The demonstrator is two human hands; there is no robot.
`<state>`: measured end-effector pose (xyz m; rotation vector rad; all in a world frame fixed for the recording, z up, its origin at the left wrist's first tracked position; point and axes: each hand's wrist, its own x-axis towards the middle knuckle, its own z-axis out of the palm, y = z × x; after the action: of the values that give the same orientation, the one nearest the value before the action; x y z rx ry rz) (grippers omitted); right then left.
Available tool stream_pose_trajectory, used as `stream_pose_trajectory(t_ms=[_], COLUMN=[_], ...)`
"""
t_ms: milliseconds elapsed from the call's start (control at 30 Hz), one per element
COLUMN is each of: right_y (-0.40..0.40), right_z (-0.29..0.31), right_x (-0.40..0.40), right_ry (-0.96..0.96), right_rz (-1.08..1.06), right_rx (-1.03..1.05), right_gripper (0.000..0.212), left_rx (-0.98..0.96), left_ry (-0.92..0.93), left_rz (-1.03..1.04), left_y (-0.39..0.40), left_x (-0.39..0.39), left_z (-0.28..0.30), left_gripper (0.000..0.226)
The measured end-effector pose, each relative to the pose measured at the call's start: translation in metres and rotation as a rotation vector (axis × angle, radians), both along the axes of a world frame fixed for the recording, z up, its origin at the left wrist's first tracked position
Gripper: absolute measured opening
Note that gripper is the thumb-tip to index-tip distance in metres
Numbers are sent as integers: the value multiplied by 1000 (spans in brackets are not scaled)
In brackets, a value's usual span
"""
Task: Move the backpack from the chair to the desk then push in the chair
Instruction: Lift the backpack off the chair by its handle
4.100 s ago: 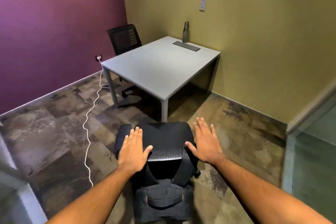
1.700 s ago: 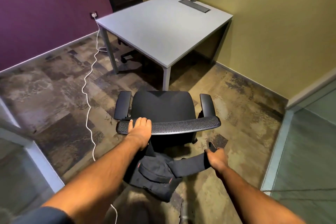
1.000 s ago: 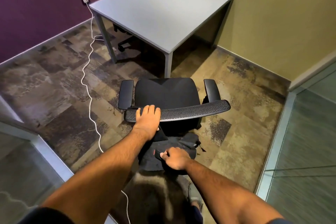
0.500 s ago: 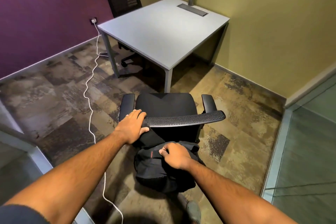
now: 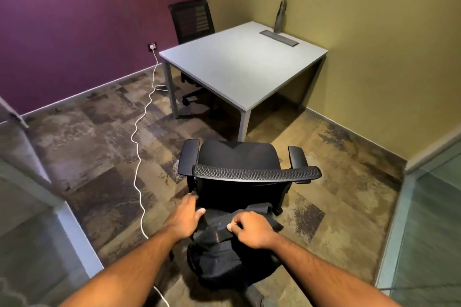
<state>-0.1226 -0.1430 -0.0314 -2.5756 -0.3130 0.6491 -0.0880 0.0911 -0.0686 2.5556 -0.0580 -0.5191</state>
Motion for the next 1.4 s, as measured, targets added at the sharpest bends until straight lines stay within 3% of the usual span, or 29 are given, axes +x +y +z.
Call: stream_pose_trajectory(t_ms=[167,267,400,500,633,767,967,1033,1233,1400], right_y=[1,-2,-4,-10,-23,-43,-89,-106,-157,-214], right_z=[-11,-12,-9,-5,-1,1,9,5,-6,-14], right_x=[-12,-14,-14,-14,-17,-23,-21,-24,-33,-38], right_ry=[17,5,-4,5,55,102,47,32,9,-6], right_rz=[-25,-73,-155,-190,-219,-294,-337,-343,-348,-400], right_rx=[26,43,83,118,175,262,241,226,278,246], right_gripper=[36,42,22,22,23,29,33,27,57,35], left_rx=[-164,-260,-301,-365,-278,-99,-150,-122,-120,-97], left_ry=[-57,-56,9,100,175,177,74,67,202,291], left_rz=[-184,-245,-275,-334,-462,-653,-606,-629,-716,-736], left_y=[-38,-54,-57,-61,-74,-93,-129,-140,-185,-248], left_x=[-21,-31,-33,-28,-17,-8,-1,3,11,18], left_z=[2,3,3,9,20,30,41,43,45,46], left_gripper=[13,18,23,32,37,62,24,25,29,43])
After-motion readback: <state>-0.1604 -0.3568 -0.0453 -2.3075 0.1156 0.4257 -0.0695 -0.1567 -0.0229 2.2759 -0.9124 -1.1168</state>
